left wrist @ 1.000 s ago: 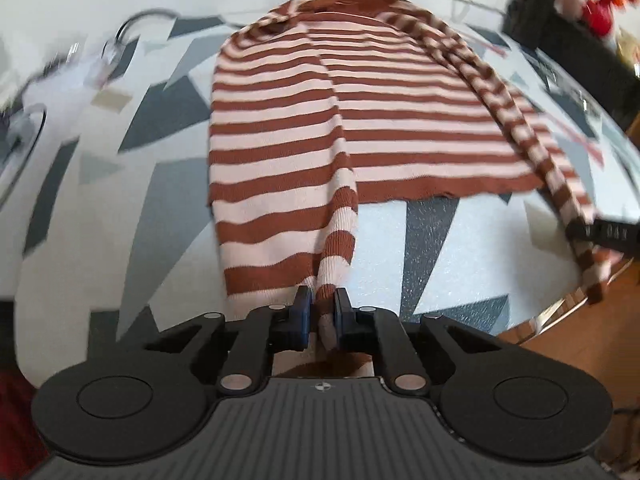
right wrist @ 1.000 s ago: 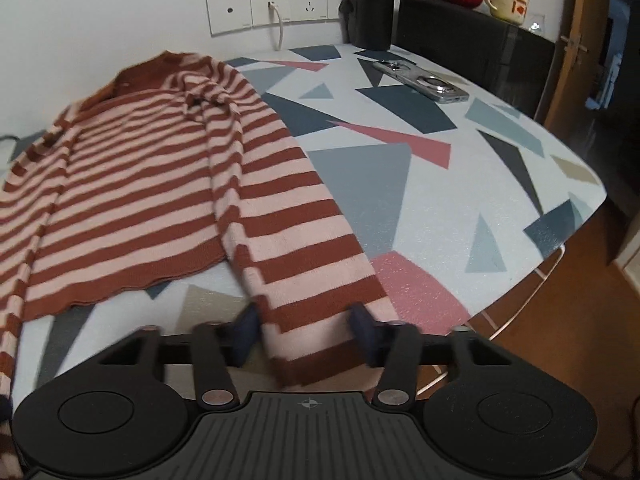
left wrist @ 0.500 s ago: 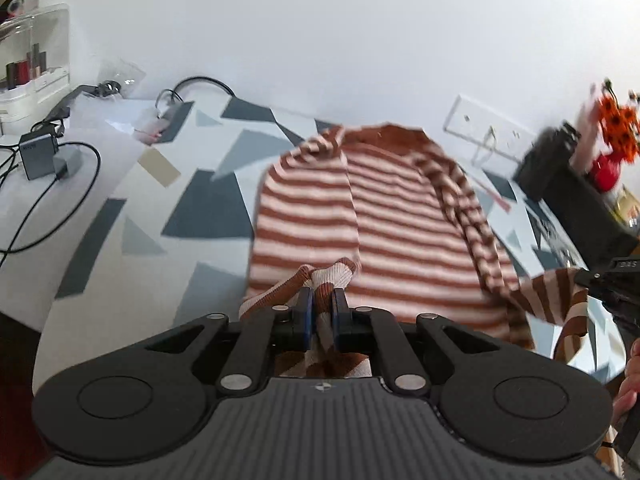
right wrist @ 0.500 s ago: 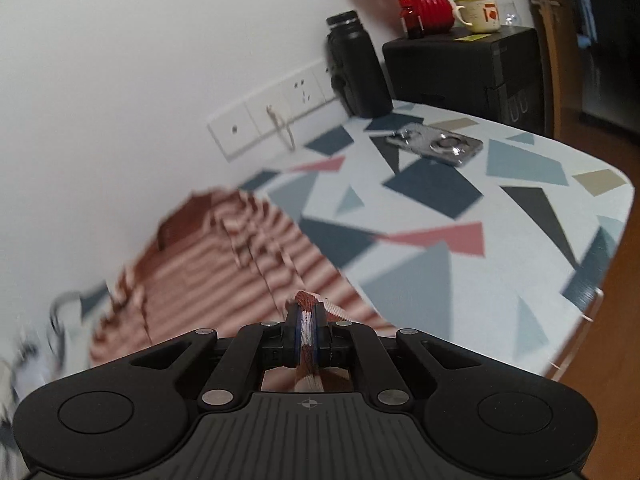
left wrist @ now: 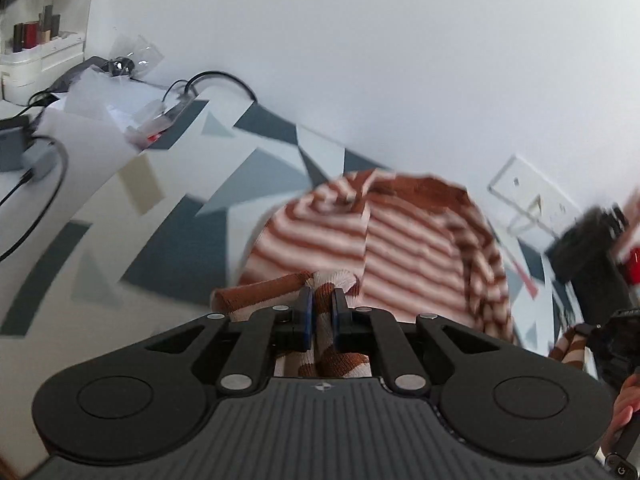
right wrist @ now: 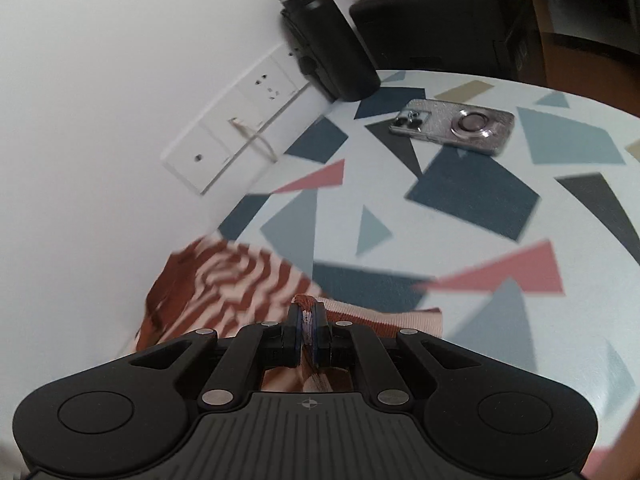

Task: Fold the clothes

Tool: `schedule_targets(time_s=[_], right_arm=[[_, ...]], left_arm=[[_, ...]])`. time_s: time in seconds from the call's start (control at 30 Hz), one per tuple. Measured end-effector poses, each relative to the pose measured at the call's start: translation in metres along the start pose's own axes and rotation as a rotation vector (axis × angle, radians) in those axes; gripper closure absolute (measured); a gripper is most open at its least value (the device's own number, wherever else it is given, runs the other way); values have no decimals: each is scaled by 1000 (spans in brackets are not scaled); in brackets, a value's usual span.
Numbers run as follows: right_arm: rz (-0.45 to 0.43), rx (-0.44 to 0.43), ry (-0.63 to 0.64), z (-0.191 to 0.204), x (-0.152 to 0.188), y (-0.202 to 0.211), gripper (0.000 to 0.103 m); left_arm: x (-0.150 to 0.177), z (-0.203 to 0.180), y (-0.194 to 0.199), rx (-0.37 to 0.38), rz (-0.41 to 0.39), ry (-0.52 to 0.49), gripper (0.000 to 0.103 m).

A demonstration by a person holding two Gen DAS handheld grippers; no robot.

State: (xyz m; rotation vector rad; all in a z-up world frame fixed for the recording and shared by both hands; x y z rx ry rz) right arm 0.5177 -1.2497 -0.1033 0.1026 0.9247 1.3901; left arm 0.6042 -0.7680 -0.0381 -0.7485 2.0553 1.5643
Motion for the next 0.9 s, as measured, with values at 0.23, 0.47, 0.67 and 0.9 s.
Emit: schedule_targets(time_s=[0.23, 0.47, 0.67, 0.9], right_arm=[[-196, -270, 112, 133, -97, -16, 99], [-147, -569, 317, 221, -93, -38, 99], [164, -413, 423, 184, -22, -162, 99], [311, -244, 508, 115, 53, -226, 91]], left_arm=[[-141, -59, 36, 61, -342, 38, 94], [-166, -111, 7, 73, -448, -122, 94], [-96, -131, -129, 1, -135, -283, 94], [-28, -133, -193, -25, 67, -377, 88]])
Point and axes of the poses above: each gripper's, at about its wrist camera, not at the fingertips, and y roughly against the way its jaws point, z to its left, x to its underside, the point moved 4 cm from there along -y, roughly the way its jaws point, and after that the axes turned 10 degrees about -x, right-handed, at the moved point
